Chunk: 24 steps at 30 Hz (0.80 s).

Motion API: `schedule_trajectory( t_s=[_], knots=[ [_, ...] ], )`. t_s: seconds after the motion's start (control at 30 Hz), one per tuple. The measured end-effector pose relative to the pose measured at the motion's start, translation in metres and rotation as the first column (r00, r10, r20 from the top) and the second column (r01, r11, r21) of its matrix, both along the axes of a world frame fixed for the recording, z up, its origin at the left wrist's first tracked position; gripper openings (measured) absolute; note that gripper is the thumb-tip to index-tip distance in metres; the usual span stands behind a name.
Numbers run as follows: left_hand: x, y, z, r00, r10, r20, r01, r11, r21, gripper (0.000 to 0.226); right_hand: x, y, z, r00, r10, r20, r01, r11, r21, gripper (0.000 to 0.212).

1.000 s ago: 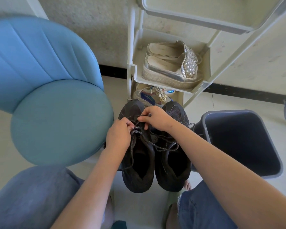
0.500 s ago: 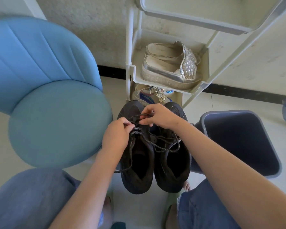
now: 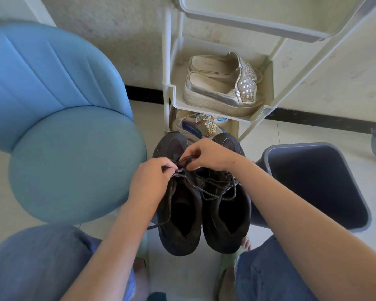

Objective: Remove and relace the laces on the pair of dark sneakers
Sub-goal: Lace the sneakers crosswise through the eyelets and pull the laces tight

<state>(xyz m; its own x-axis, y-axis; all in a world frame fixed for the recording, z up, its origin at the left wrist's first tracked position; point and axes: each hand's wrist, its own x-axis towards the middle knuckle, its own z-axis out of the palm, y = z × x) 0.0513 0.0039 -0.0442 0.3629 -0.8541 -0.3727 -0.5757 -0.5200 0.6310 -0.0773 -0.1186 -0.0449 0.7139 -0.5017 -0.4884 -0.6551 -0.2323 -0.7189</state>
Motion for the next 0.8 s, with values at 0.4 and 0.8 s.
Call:
schedule_trajectory(
  t_s=[0.4,0.8],
  knots=[
    [0.0053,-0.0015,-0.0001,0.991,0.033,-0.133,-0.026,0.998,0.057,0.019,0.0009,-0.0011,0.0005,1.000,0.006,0.011,-0.006,1.000,-0.003,0.014],
    [0.0004,-0.0006,0.0089,0.995,0.097,0.013,-0.097,0.978,0.183,0.010,0.0005,0.0012,-0.0014,0.996,0.089,0.006,-0.089,0.995,-0.034,0.016]
  ],
)
